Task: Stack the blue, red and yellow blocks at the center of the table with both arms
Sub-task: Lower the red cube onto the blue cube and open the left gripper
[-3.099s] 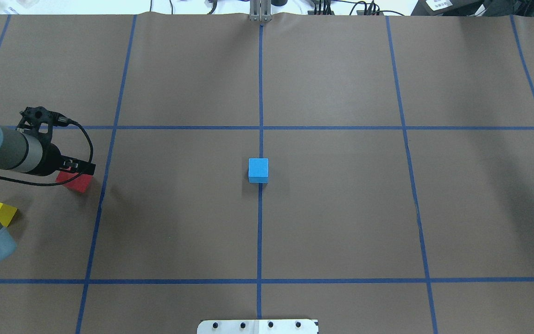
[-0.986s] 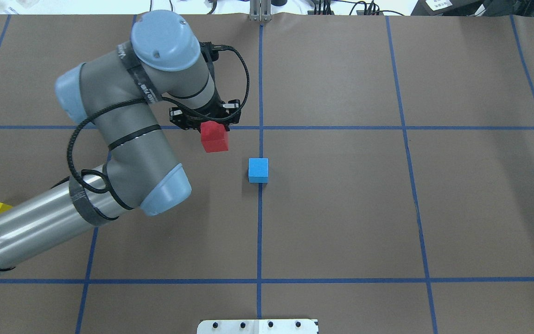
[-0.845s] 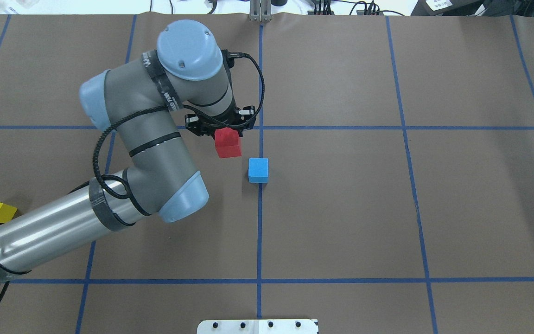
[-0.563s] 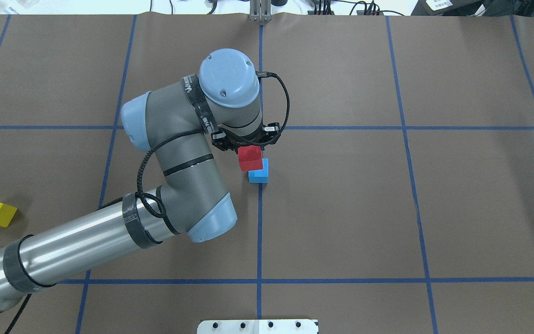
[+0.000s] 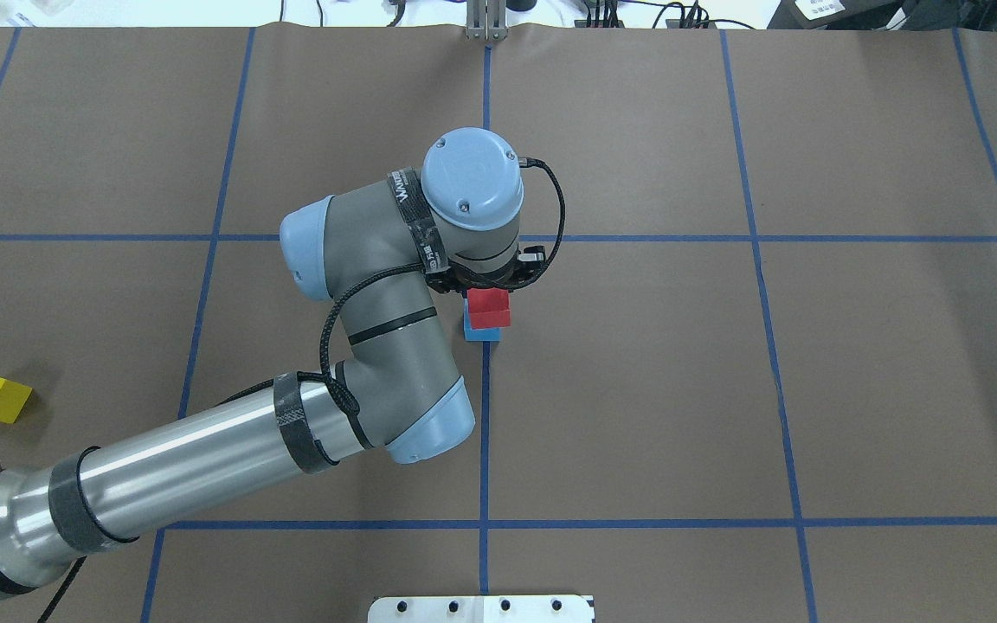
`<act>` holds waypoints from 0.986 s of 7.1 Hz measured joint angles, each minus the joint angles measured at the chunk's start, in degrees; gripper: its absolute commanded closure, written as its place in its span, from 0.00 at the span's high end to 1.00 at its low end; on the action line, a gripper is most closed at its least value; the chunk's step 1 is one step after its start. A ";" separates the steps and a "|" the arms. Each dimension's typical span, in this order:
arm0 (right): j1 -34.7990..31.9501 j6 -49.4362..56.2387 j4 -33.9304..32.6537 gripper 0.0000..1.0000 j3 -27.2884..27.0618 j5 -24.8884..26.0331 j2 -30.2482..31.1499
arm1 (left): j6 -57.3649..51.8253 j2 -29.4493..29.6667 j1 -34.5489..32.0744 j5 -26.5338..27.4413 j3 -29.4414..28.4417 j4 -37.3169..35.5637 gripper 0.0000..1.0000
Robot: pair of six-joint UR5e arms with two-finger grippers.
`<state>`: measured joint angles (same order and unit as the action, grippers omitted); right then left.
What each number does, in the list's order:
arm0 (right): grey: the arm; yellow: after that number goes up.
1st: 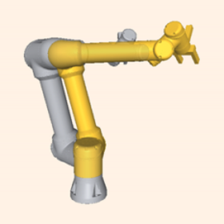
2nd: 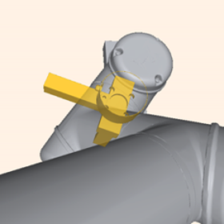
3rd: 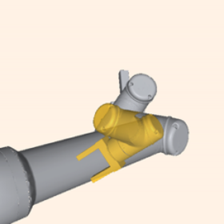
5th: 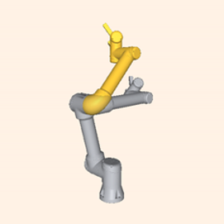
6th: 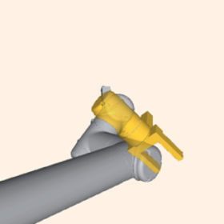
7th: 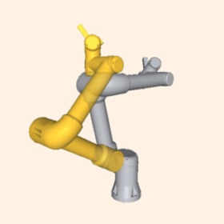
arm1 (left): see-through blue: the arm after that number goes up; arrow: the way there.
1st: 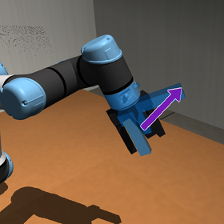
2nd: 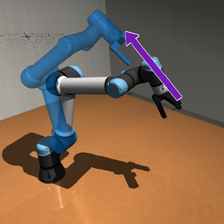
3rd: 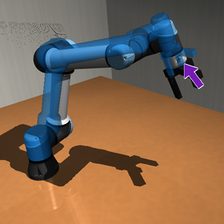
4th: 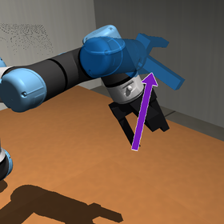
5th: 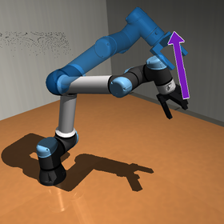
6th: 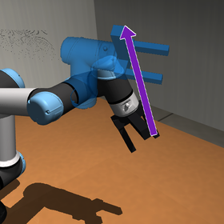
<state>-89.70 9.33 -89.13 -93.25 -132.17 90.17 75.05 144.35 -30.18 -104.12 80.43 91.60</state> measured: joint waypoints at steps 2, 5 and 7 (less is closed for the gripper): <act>0.03 -0.01 0.01 1.00 0.00 0.06 0.00 | -0.51 -0.33 -0.01 0.00 0.10 0.08 0.02; 0.01 -0.01 0.01 1.00 0.00 0.07 -0.05 | -1.69 -0.49 -0.05 0.06 0.05 0.27 0.04; 0.00 -0.01 0.01 1.00 0.00 0.07 -0.08 | -1.84 -0.60 -0.06 0.06 -0.07 0.66 0.07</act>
<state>-89.69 9.32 -89.12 -93.25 -132.10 90.09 73.21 143.75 -30.24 -104.06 80.36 92.26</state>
